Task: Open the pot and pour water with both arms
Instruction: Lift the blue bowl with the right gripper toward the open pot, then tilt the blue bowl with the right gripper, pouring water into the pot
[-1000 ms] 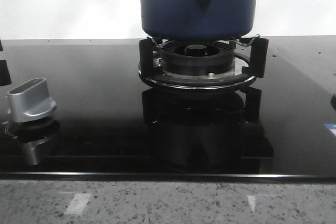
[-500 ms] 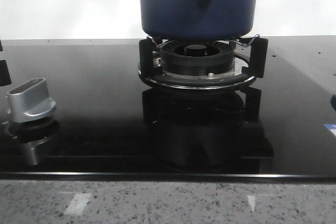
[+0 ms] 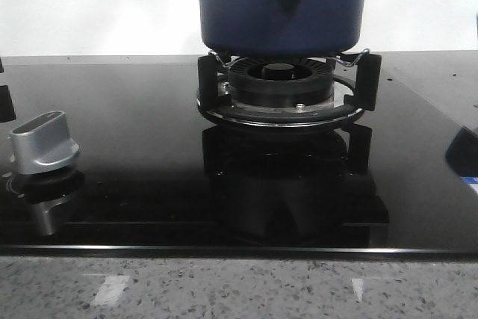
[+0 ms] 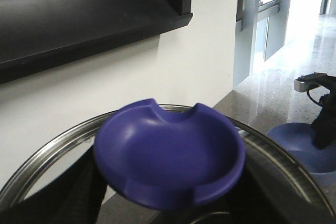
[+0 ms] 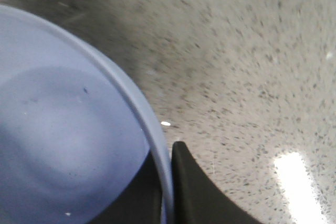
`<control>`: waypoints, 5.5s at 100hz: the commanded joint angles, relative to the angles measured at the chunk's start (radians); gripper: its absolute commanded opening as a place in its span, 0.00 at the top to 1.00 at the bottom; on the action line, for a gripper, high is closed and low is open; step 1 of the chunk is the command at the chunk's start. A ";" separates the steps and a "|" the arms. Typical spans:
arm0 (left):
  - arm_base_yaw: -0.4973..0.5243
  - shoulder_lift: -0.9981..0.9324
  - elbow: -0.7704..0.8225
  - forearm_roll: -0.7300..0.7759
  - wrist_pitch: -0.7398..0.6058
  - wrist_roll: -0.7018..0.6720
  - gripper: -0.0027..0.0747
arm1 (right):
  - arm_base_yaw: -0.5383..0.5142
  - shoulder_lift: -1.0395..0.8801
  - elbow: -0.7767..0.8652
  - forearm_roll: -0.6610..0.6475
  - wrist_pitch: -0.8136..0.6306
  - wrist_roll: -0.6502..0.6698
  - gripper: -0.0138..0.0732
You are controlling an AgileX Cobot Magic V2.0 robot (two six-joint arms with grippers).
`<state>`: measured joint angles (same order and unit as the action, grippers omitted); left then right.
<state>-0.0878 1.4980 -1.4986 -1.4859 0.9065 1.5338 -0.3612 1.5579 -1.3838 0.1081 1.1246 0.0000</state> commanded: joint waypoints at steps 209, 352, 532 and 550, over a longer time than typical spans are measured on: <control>0.002 -0.049 -0.034 -0.075 -0.145 -0.001 0.68 | 0.685 -0.043 -0.031 -0.238 -1.155 -0.014 0.89; 0.002 -0.049 -0.034 -0.075 -0.145 -0.001 0.68 | 0.632 -0.084 0.215 -0.165 -1.679 -0.096 0.89; 0.002 -0.049 -0.034 -0.075 -0.145 -0.001 0.68 | 0.632 -0.084 0.390 -0.062 -2.120 -0.096 0.89; 0.002 -0.049 -0.034 -0.075 -0.145 -0.001 0.68 | 0.632 -0.084 0.390 -0.062 -2.124 -0.096 0.90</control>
<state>-0.0871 1.4980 -1.4986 -1.4721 0.7708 1.5338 0.2763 1.5192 -0.9681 0.0412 -0.9051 -0.0959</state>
